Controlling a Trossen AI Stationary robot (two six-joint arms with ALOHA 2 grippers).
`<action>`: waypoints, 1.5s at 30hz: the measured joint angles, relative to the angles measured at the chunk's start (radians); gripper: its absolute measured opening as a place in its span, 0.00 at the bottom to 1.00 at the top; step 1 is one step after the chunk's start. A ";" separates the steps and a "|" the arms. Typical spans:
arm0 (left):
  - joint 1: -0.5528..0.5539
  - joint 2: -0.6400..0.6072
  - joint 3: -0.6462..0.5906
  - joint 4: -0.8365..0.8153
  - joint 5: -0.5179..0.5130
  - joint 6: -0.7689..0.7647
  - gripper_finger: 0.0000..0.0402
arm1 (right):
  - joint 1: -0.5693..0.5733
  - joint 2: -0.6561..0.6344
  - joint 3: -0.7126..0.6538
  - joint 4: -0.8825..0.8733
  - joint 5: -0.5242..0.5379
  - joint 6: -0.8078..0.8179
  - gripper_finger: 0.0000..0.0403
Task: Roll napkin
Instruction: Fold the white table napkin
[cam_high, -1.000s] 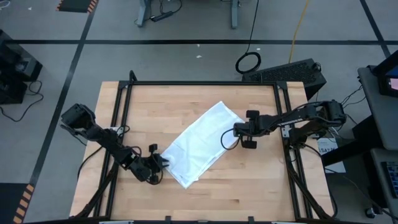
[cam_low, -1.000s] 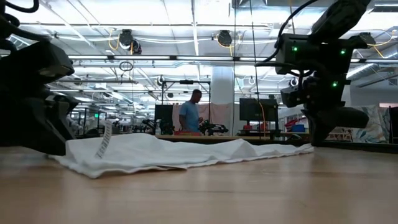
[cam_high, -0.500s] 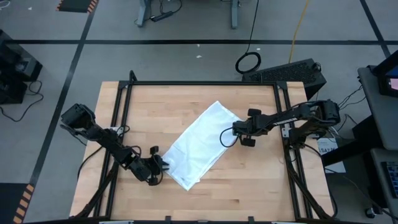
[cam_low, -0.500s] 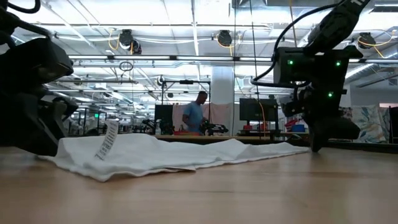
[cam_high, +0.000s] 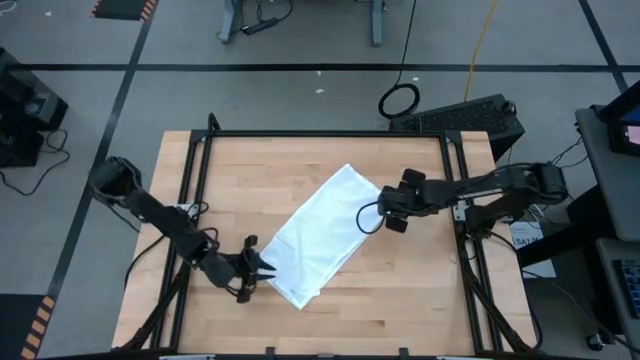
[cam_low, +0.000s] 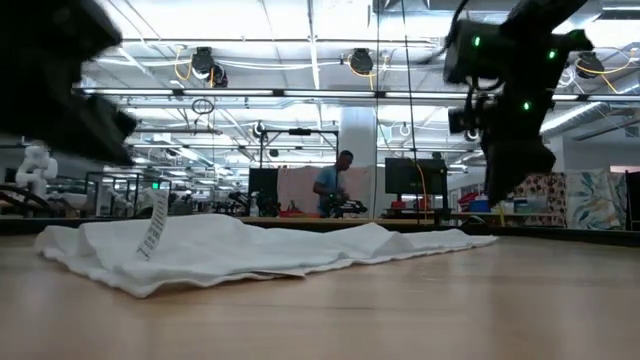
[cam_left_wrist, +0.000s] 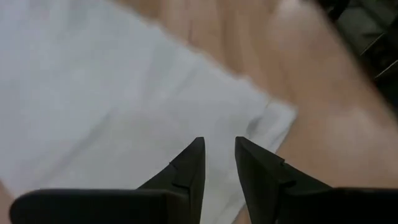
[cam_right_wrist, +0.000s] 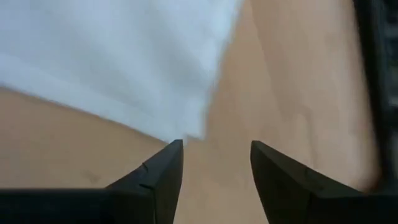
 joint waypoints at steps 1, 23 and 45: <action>0.000 -0.030 0.006 -0.001 -0.004 0.035 0.24 | 0.010 -0.021 -0.004 0.034 -0.029 0.010 0.44; 0.304 -0.041 0.012 -0.252 0.166 0.220 0.24 | -0.013 0.236 -0.182 0.938 -0.071 0.182 0.09; 0.196 0.086 0.011 -0.048 0.434 -0.142 0.24 | -0.232 0.352 -0.184 1.256 -0.353 -0.217 0.01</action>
